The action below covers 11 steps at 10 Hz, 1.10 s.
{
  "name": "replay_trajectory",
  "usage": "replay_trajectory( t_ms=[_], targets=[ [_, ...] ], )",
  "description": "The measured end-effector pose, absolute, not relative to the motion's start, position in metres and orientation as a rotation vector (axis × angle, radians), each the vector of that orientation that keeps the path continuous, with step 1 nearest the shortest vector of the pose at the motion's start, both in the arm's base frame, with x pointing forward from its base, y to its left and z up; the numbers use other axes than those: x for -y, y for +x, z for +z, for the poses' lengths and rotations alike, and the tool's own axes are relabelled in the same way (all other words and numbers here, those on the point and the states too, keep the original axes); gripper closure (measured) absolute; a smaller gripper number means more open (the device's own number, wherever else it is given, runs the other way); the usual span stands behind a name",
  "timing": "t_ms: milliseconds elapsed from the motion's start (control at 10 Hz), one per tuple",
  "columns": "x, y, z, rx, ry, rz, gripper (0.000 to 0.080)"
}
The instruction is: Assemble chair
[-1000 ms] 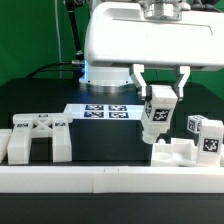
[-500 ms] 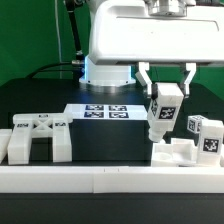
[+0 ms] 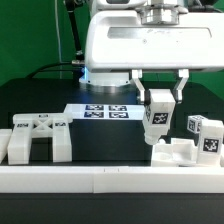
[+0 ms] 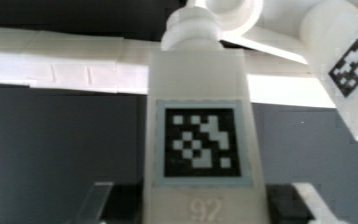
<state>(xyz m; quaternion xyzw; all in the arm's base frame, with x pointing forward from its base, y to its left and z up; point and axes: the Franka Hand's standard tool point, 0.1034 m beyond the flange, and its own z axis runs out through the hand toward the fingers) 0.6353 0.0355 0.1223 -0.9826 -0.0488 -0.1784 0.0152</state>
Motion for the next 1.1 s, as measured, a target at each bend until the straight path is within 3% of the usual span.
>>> replay_trajectory(
  t_ms=[900,1100],
  targets=[
    [-0.041,0.621,0.110,0.130,-3.062,-0.578,0.0508],
    [-0.035,0.625,0.111,0.143,-3.063,-0.723,0.0508]
  ],
)
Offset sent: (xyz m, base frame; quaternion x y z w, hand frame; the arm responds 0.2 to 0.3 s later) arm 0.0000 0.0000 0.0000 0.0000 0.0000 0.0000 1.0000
